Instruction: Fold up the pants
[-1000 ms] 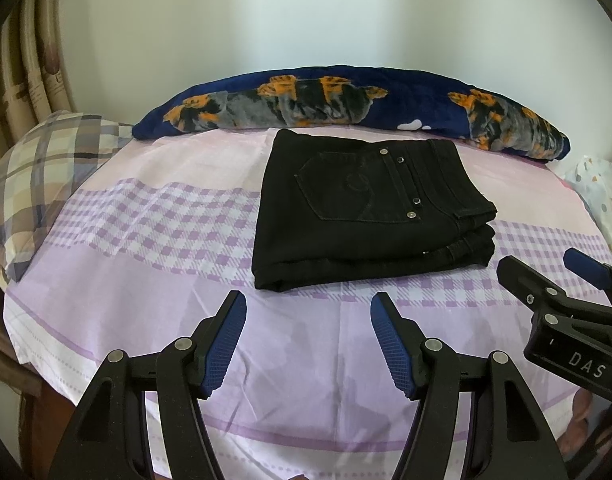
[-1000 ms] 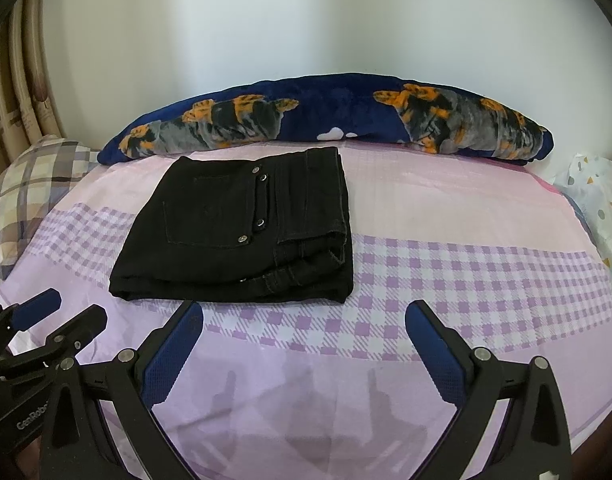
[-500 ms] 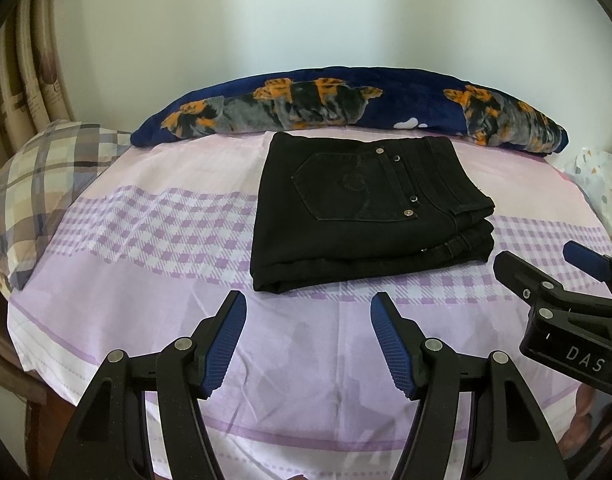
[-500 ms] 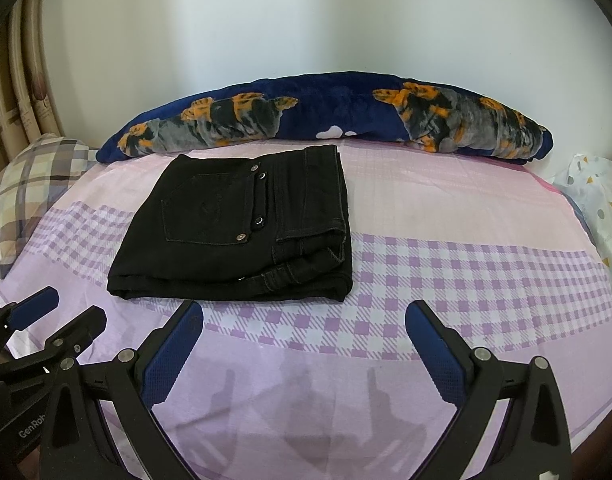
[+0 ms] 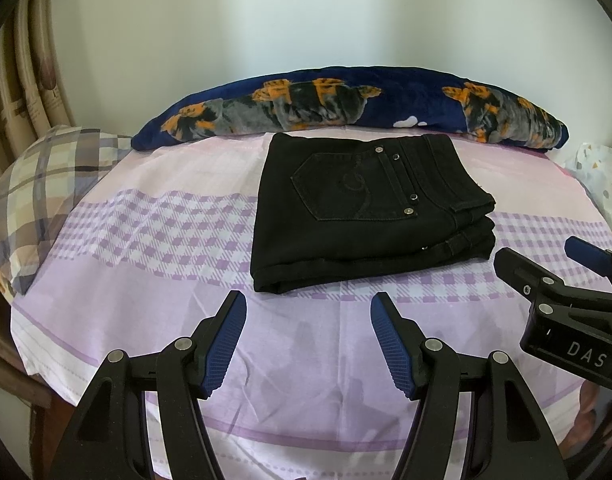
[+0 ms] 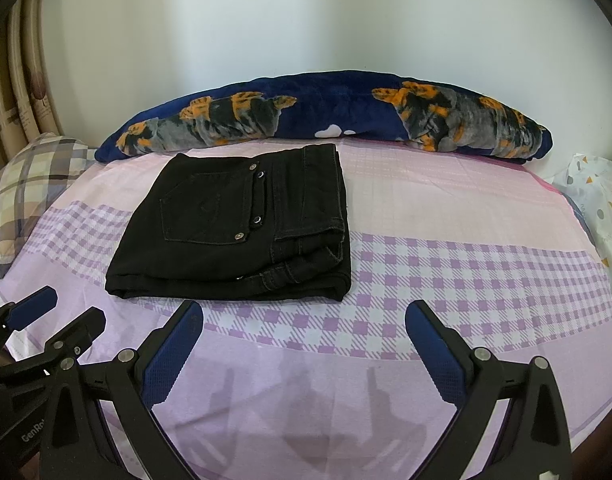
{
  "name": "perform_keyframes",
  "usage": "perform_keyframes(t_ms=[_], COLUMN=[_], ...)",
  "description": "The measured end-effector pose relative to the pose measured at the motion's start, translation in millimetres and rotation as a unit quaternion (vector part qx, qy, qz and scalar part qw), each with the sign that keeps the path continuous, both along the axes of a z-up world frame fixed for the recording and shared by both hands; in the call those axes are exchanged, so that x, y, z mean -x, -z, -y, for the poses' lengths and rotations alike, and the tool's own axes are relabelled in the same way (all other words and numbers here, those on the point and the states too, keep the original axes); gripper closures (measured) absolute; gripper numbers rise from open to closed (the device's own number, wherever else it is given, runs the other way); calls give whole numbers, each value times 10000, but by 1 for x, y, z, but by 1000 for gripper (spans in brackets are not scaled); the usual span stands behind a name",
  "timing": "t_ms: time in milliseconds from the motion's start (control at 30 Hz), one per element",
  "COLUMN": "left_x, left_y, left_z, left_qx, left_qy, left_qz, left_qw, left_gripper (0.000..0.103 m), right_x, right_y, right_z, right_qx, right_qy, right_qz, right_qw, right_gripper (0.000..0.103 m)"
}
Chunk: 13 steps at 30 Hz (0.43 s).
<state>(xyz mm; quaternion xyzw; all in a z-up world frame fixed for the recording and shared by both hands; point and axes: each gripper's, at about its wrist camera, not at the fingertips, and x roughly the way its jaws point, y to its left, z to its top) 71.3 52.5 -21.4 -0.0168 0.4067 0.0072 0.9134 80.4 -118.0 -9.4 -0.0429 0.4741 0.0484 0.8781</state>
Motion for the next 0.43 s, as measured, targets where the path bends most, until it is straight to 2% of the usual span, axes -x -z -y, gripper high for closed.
perform_keyframes(t_ms=[433], left_x=[0], left_y=[1], left_z=[0], left_qx=[9], left_qy=[24], left_qz=[0], left_qw=[10000], left_gripper=[38], right_x=[0], right_y=[1], right_z=[0], right_qx=[27], right_qy=[-8], right_qz=[1], right_qw=[10000], right_gripper=[3])
